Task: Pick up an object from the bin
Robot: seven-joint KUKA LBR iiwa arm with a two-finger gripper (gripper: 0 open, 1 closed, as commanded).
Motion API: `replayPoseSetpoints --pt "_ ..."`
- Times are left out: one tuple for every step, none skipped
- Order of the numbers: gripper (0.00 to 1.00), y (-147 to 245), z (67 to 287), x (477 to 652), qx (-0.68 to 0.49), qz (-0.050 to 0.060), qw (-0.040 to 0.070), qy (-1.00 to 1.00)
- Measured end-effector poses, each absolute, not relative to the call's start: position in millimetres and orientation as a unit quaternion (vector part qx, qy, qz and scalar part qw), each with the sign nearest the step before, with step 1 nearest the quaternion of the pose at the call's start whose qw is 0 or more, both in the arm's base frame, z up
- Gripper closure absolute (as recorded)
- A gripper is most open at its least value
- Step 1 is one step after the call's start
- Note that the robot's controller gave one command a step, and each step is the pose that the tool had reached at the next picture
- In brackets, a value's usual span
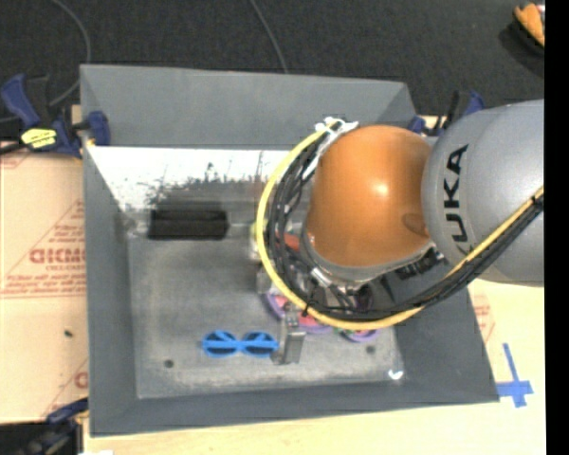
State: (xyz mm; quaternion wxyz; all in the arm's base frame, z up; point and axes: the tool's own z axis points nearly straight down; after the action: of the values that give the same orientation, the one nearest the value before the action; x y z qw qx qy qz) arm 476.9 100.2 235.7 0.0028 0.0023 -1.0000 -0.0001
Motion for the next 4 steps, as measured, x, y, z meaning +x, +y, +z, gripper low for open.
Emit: replayPoseSetpoints --pt "0.00 99.6 239.4 478.7 0.000 -0.001 -0.001 -1.000" --pt "0.00 99.3 79.7 476.9 -0.061 -0.001 0.000 -0.998" --pt "0.00 101.0 162.1 476.3 -0.053 -0.002 -0.004 -0.999" --pt "0.00 98.7 79.8 477.7 -0.062 -0.002 -0.001 -0.998"
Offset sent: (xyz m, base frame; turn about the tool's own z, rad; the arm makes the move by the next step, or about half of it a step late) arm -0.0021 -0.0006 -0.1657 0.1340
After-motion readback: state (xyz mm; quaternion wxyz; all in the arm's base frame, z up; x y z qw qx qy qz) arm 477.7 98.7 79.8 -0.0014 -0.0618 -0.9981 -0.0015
